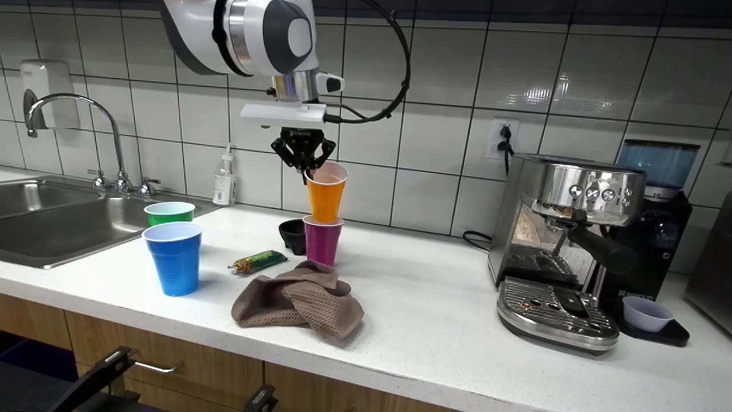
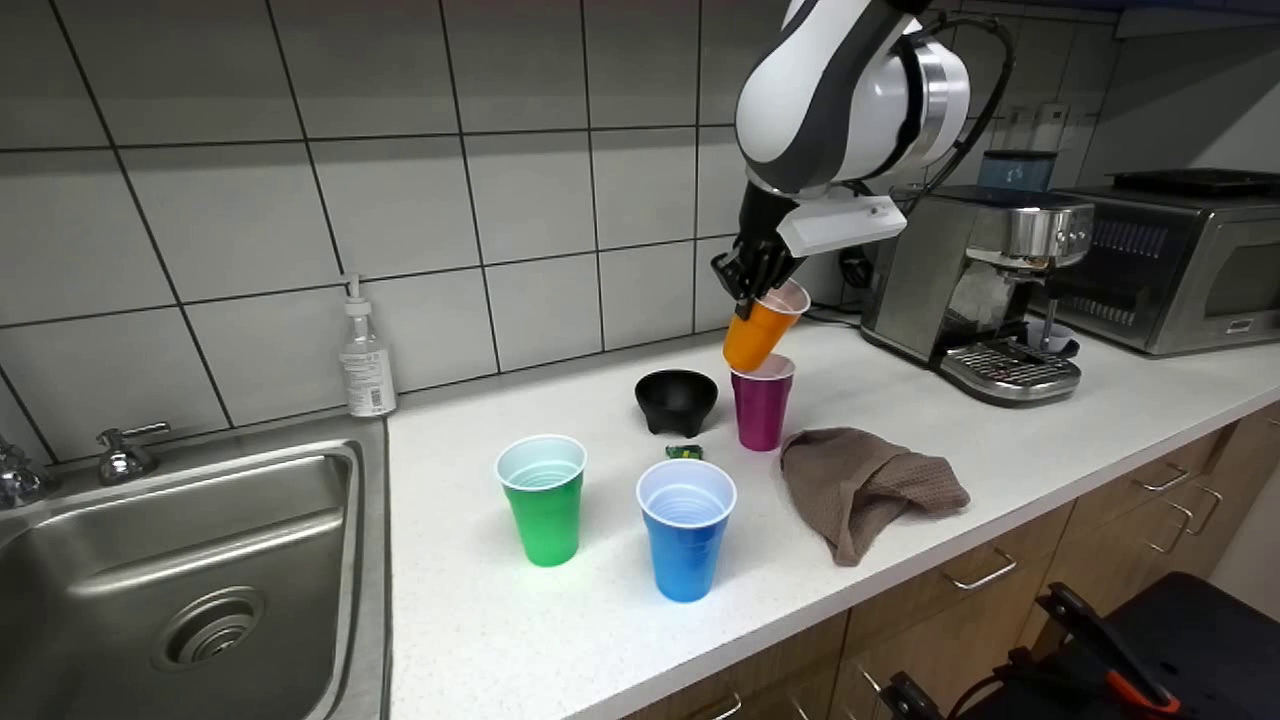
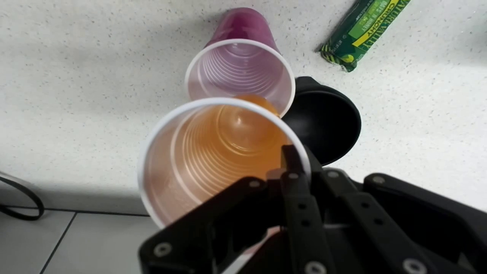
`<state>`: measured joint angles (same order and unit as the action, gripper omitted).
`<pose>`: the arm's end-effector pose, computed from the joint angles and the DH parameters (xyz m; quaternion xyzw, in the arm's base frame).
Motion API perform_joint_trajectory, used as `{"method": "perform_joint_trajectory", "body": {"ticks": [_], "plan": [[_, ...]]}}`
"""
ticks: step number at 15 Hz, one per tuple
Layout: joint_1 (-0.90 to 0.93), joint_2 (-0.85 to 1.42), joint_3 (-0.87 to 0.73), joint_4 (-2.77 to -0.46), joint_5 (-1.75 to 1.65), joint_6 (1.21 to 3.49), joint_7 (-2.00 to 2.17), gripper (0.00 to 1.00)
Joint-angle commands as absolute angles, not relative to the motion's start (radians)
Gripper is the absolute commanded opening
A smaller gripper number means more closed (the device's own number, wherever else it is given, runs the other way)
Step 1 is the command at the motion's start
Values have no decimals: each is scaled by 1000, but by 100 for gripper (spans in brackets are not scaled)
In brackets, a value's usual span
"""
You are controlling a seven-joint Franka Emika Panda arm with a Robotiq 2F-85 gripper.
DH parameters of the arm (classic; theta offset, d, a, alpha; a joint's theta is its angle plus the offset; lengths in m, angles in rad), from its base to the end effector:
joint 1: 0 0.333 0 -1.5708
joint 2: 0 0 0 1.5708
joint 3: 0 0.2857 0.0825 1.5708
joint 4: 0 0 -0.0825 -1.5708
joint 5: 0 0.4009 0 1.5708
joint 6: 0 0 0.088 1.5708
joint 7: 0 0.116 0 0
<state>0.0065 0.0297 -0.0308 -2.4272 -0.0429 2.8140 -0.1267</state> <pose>0.5313 -0.0110 0.2798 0.9816 0.0692 0.1762 0.0242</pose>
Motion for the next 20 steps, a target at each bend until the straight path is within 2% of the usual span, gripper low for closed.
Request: {"method": "perform_joint_trajectory", "body": {"ticks": [1,20], "plan": [[-3,0,-26,-2439,-60,2784,-117,1],[-11,-56,-36,-2513,-63,2766,-137,1]]}}
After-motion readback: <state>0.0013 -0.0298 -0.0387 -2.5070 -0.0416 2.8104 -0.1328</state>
